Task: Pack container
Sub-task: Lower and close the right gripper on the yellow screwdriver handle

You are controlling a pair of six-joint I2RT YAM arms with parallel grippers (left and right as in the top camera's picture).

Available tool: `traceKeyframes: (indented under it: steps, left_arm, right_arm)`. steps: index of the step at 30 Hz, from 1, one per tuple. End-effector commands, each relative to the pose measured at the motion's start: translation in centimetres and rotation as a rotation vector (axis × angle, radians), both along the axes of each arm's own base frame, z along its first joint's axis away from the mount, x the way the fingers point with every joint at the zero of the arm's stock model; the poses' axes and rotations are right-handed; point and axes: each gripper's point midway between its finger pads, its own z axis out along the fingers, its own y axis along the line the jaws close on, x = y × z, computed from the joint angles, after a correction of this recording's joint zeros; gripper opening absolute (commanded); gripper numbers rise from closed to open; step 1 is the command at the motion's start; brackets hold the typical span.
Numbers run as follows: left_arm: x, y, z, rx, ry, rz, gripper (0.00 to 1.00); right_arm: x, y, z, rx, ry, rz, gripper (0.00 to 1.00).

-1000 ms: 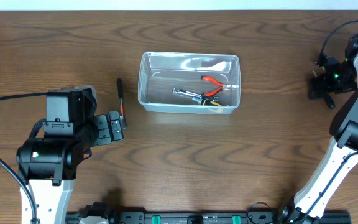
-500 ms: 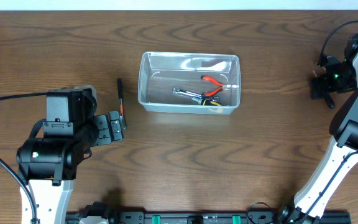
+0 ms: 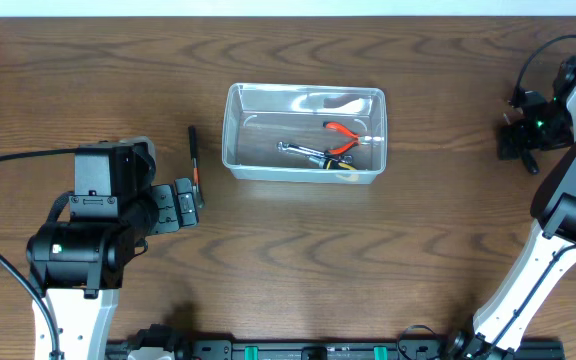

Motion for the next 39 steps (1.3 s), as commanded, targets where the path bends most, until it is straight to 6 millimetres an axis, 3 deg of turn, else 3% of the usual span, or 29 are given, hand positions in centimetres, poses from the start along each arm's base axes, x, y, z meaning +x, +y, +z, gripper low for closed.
traceKeyframes:
  steps: [1, 13, 24, 39]
  left_arm:
    - [0.22, 0.22, 0.47, 0.011, -0.014, 0.005, 0.98]
    - [0.21, 0.20, 0.47, 0.010, -0.014, 0.005, 0.98]
    - [0.21, 0.20, 0.47, 0.010, -0.014, 0.005, 0.98]
    - [0.22, 0.20, 0.47, 0.010, -0.014, 0.005, 0.98]
  right_arm:
    - [-1.70, 1.02, -2.70, 0.038, 0.070, -0.008, 0.93]
    - [-1.84, 1.10, -2.86, 0.040, 0.074, -0.009, 0.59]
    - [-1.79, 1.13, -2.86, 0.040, 0.073, -0.008, 0.35]
    - [-1.70, 1.08, -2.87, 0.038, 0.069, -0.008, 0.18]
